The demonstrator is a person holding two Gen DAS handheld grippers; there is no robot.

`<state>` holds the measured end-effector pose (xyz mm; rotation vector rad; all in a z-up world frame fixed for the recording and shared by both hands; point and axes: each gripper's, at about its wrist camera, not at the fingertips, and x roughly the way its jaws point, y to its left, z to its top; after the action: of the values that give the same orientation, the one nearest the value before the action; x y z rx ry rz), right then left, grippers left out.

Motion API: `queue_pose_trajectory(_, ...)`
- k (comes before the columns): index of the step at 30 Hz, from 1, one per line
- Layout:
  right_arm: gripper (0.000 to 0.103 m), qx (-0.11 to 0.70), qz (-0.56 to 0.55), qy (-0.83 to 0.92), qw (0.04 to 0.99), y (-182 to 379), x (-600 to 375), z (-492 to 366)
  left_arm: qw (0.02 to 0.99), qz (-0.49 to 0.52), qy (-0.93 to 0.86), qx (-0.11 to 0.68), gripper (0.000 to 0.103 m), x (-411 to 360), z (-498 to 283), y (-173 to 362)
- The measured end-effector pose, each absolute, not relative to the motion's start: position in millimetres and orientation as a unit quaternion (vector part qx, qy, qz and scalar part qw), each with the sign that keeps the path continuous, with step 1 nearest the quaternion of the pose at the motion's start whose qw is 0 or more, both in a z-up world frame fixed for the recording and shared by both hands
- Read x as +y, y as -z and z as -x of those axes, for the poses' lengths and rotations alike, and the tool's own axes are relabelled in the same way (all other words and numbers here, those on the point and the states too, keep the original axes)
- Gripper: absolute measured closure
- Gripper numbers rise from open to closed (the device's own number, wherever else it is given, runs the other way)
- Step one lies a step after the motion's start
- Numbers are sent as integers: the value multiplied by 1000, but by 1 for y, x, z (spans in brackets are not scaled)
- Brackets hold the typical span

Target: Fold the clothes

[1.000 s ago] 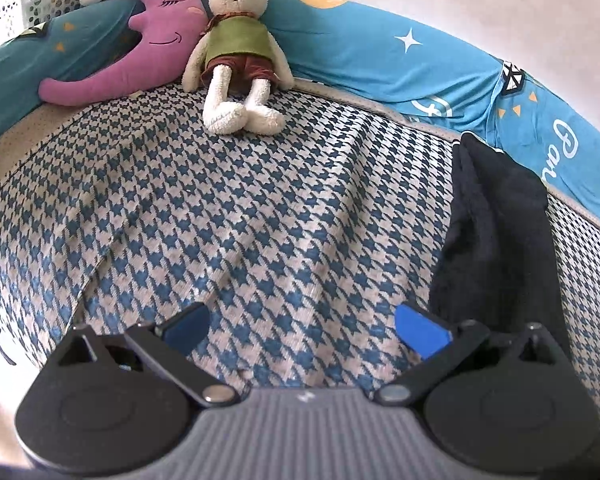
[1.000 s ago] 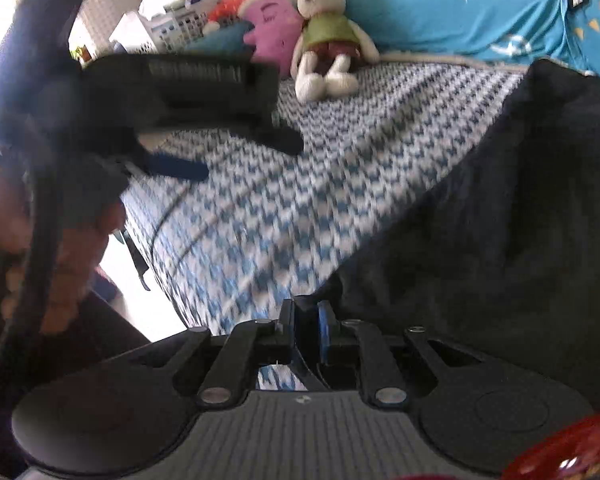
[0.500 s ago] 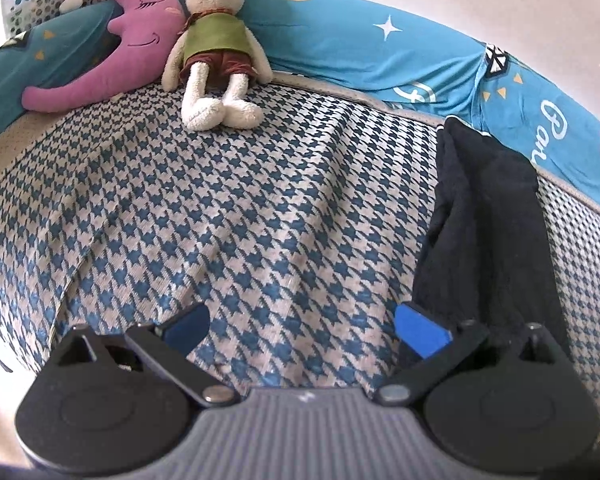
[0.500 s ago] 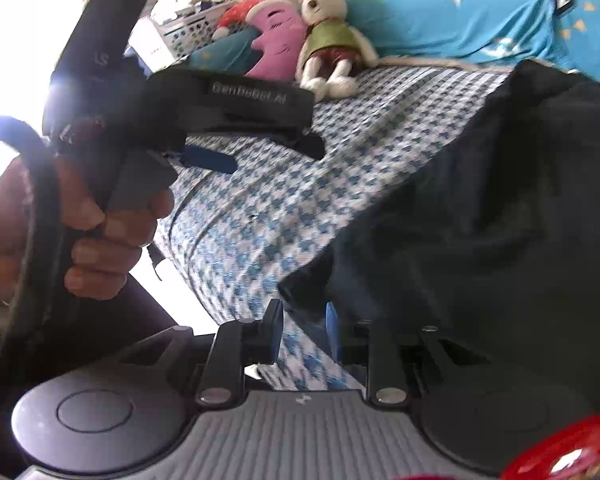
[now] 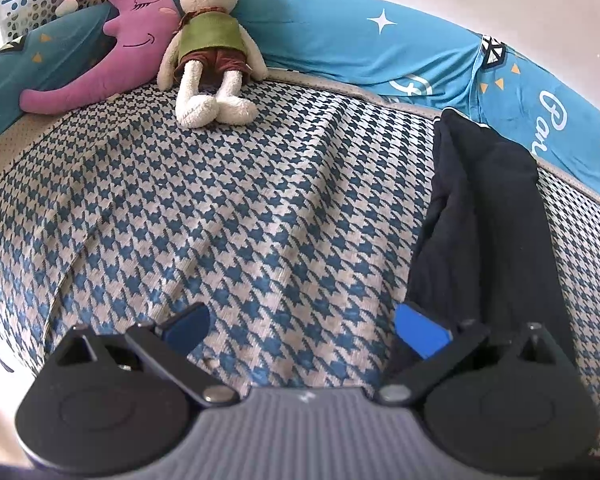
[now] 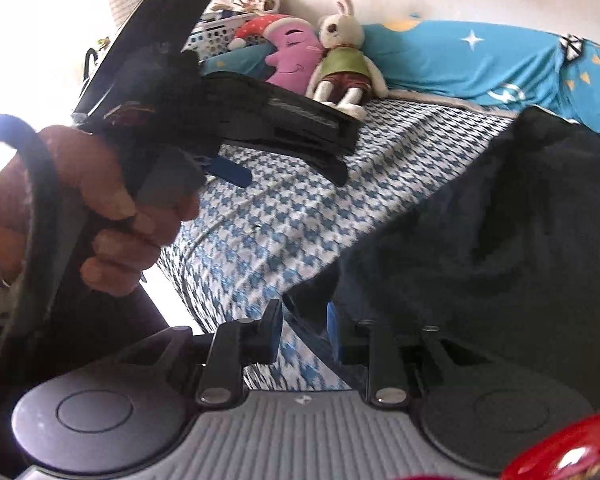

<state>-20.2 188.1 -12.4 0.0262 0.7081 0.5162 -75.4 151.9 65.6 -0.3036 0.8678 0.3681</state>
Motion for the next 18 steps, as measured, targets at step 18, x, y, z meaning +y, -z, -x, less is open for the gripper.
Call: queue_pose_trajectory(18, 96, 338, 46, -247, 907, 30, 219, 11, 876, 157, -176, 420, 0, 158, 78, -64)
